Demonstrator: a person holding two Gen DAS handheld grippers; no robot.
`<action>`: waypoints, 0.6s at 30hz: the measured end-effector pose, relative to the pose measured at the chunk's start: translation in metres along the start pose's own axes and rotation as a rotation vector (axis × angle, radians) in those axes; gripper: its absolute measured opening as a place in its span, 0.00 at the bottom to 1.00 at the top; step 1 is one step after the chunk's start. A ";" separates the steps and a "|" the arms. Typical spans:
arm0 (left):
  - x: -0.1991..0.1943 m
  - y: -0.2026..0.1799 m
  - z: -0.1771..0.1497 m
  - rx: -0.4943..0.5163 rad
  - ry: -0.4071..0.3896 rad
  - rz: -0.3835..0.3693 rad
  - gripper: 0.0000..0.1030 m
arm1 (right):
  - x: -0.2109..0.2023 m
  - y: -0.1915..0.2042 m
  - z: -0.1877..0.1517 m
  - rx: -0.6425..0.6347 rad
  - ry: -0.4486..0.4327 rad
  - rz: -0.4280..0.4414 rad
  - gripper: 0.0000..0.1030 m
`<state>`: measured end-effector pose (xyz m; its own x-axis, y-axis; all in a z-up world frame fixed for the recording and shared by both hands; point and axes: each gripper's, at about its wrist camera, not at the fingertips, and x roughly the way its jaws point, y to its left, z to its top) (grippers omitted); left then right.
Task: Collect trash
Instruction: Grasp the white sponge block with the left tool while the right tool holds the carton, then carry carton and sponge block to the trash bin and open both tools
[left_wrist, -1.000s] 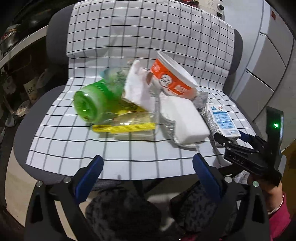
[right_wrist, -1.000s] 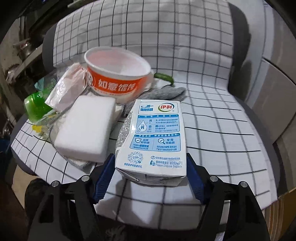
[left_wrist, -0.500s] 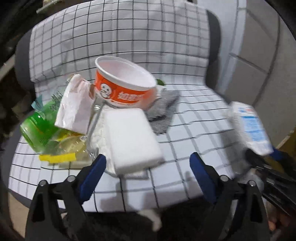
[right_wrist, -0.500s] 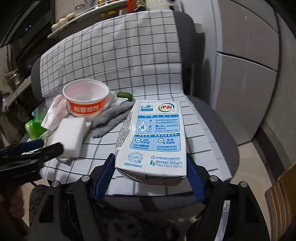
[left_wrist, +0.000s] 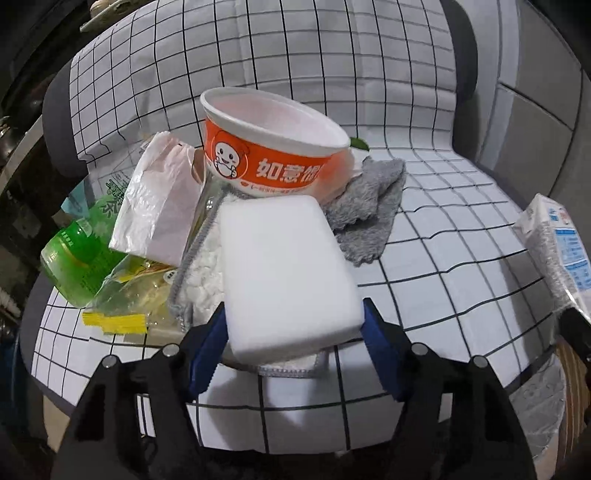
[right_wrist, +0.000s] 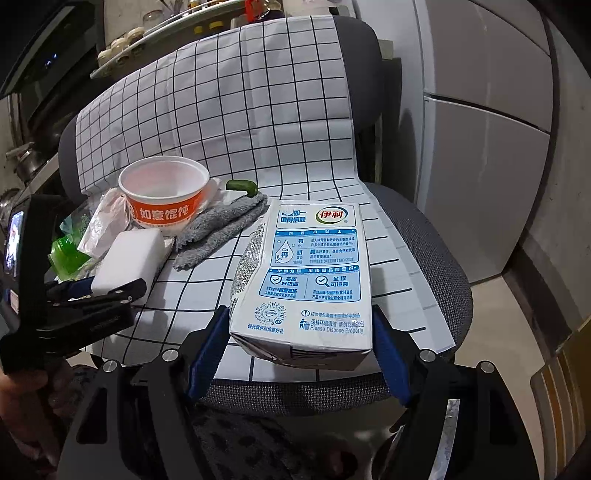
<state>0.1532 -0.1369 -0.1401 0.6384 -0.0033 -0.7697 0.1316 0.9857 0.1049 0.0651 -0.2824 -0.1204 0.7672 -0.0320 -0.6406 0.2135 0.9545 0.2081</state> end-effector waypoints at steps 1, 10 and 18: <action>-0.002 0.001 0.000 -0.006 -0.011 -0.017 0.63 | -0.001 0.001 0.000 -0.002 -0.003 -0.001 0.72; -0.076 0.048 0.004 -0.115 -0.198 -0.395 0.62 | -0.018 0.012 0.008 -0.003 -0.034 -0.003 0.72; -0.111 0.069 0.007 -0.082 -0.249 -0.339 0.62 | -0.034 0.018 0.014 0.004 -0.044 -0.007 0.72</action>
<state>0.0964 -0.0700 -0.0426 0.7344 -0.3598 -0.5755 0.3109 0.9321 -0.1861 0.0512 -0.2683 -0.0849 0.7919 -0.0518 -0.6085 0.2212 0.9531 0.2067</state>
